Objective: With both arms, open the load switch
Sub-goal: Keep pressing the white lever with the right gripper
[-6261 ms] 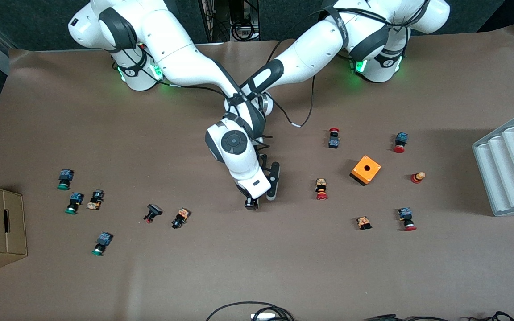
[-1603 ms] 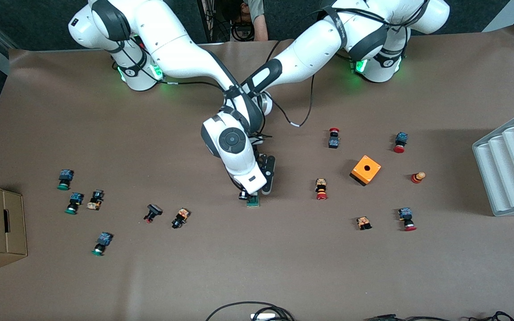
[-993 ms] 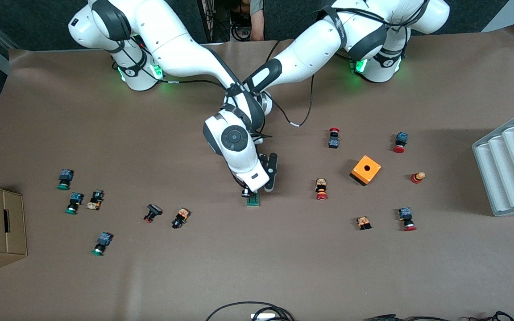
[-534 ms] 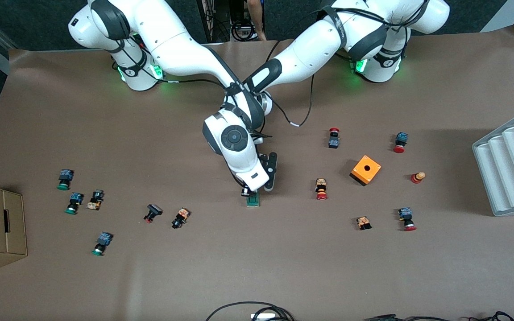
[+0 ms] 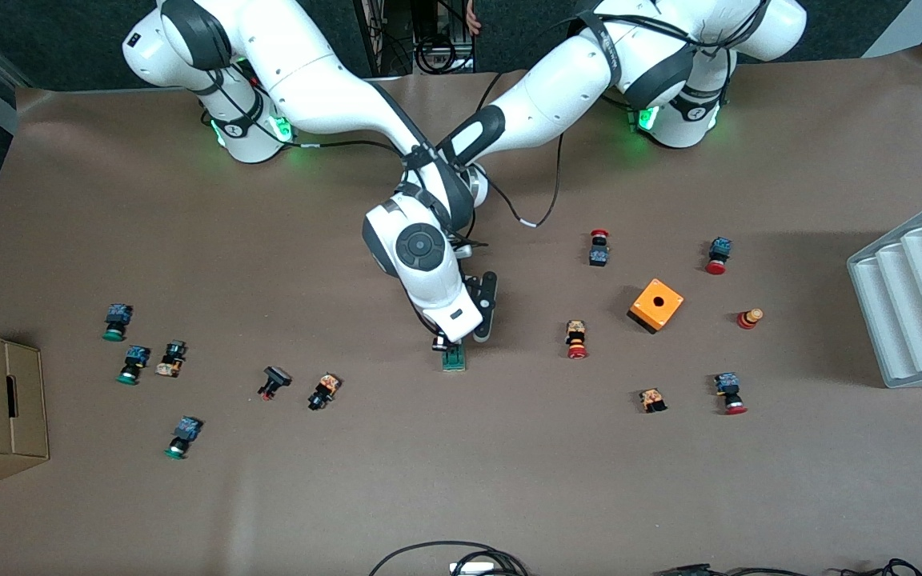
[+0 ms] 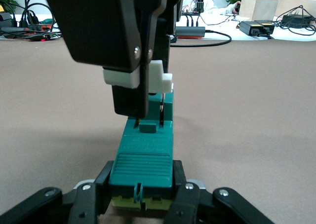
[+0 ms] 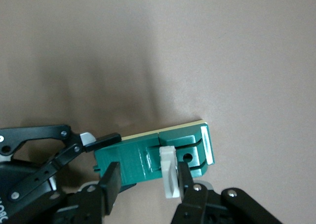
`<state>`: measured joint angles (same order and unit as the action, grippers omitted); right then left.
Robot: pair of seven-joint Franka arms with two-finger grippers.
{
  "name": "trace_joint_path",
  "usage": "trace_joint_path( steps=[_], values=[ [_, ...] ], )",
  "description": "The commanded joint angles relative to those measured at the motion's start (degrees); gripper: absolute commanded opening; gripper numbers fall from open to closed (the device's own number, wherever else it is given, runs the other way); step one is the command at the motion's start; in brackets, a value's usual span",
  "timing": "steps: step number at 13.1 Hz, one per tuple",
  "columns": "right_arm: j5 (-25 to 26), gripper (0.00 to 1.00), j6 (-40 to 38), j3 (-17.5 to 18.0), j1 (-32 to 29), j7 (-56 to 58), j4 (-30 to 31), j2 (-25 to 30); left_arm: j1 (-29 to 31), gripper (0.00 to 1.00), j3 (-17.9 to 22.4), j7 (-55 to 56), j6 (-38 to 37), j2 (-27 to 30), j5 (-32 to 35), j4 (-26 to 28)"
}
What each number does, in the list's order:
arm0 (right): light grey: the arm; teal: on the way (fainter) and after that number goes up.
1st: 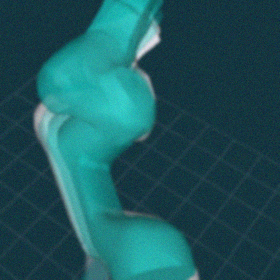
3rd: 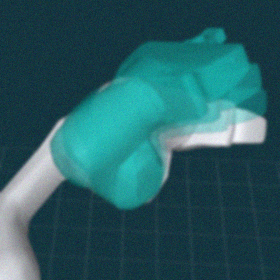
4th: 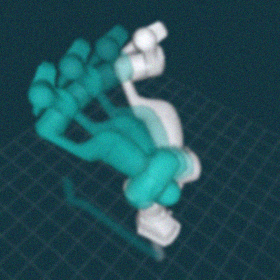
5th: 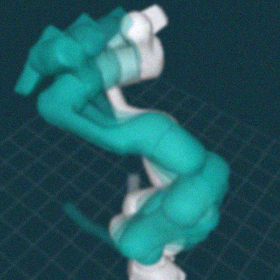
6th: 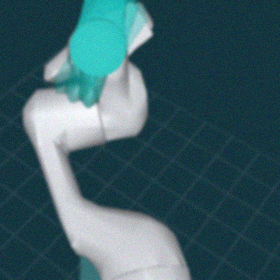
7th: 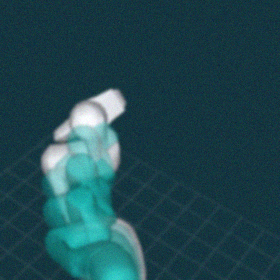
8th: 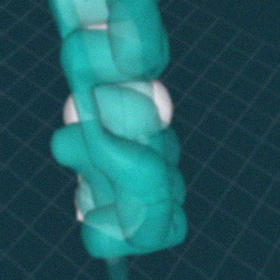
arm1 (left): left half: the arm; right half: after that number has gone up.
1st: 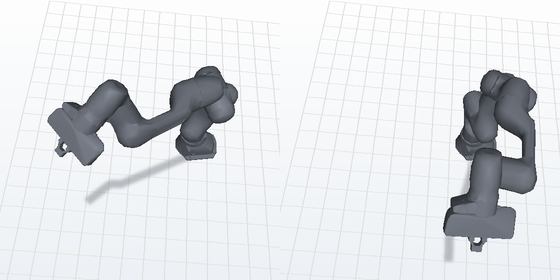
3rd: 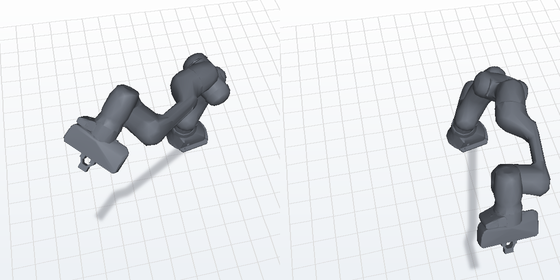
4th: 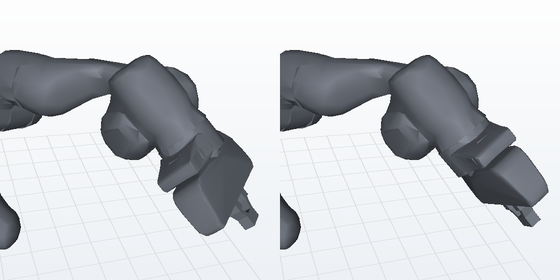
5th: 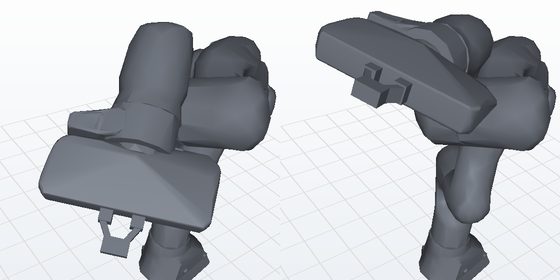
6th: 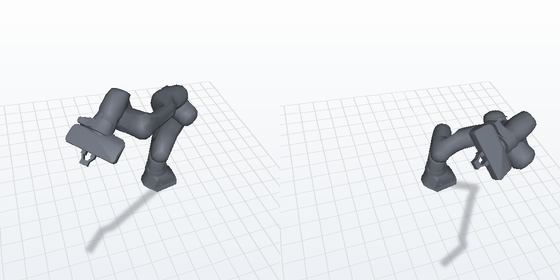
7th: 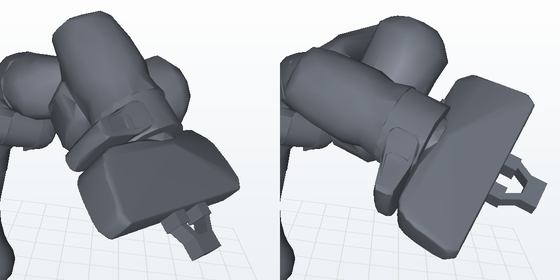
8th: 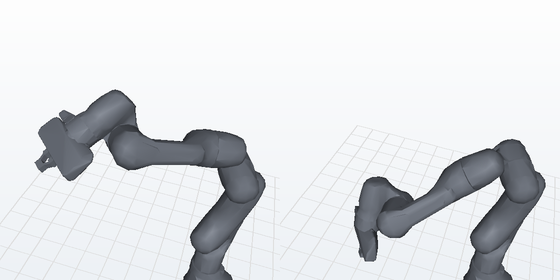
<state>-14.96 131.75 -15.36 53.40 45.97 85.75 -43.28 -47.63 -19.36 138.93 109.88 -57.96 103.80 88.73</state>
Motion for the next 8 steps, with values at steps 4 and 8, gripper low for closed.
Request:
trace_joint_path(
  steps=[4, 8],
  values=[
    [-1.7, 0.54, -1.8, 0.9, -0.1, -0.3, 2.7, 2.3, -2.3, 0.46, -0.5, 2.0, -1.0, -0.7, -0.5, -0.3],
    [-1.7, 0.53, -1.9, 0.9, 0.0, -0.3, 3.4, 2.5, -2.3, 0.47, -0.5, 2.2, -1.0, -0.7, -0.5, -0.2]
  ],
)
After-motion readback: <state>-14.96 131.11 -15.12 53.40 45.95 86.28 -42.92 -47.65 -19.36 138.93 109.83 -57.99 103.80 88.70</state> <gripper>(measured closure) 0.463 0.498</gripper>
